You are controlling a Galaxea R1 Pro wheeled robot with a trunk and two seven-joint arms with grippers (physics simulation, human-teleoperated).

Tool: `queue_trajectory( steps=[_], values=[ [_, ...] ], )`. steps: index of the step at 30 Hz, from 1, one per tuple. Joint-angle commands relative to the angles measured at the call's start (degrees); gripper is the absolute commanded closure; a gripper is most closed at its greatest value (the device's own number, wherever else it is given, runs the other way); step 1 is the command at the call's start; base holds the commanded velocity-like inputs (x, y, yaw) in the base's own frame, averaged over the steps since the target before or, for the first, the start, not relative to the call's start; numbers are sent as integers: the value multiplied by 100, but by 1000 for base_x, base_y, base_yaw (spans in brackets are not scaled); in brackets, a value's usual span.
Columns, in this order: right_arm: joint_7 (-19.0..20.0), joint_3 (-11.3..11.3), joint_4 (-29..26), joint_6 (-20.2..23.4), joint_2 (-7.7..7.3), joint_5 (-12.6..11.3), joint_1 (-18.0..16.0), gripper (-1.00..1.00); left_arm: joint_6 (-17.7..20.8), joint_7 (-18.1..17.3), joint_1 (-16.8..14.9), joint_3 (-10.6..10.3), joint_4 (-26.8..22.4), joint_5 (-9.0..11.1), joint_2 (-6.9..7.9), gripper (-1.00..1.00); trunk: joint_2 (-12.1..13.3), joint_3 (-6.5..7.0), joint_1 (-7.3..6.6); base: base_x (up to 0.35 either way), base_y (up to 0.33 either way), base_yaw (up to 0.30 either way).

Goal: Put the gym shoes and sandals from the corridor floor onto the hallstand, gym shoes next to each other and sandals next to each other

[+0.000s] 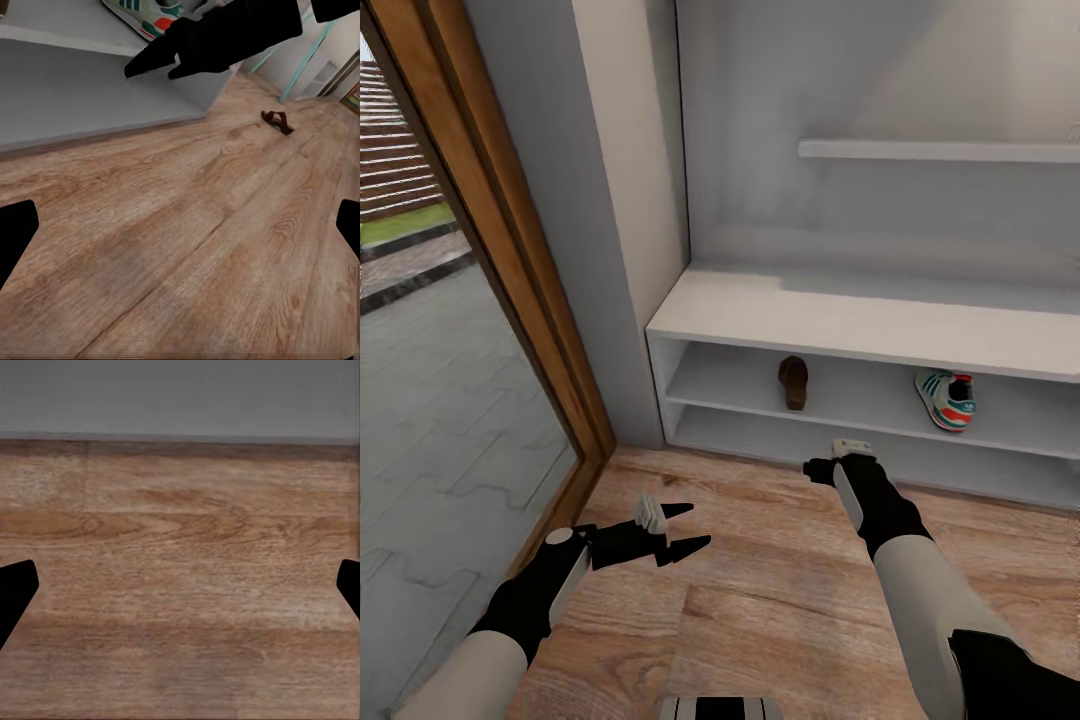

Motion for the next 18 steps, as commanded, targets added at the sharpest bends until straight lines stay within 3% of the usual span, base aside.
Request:
queue_trajectory(
  steps=[1,7,18],
  values=[
    [-5,-21,-7,-37,7,12,-2,-100,36,-2,-4,-26,1,53,8,-100,-2,-4,-3,-203,0,-16],
    [-6,-21,-6,-245,13,13,-2,-100,36,-2,-4,-26,1,52,8,-100,-2,10,-3,-129,0,-131],
    [0,-21,-7,-289,13,5,-2,-100,36,-2,-6,-26,1,45,8,-100,-2,63,-3,-16,0,-229]
  ],
)
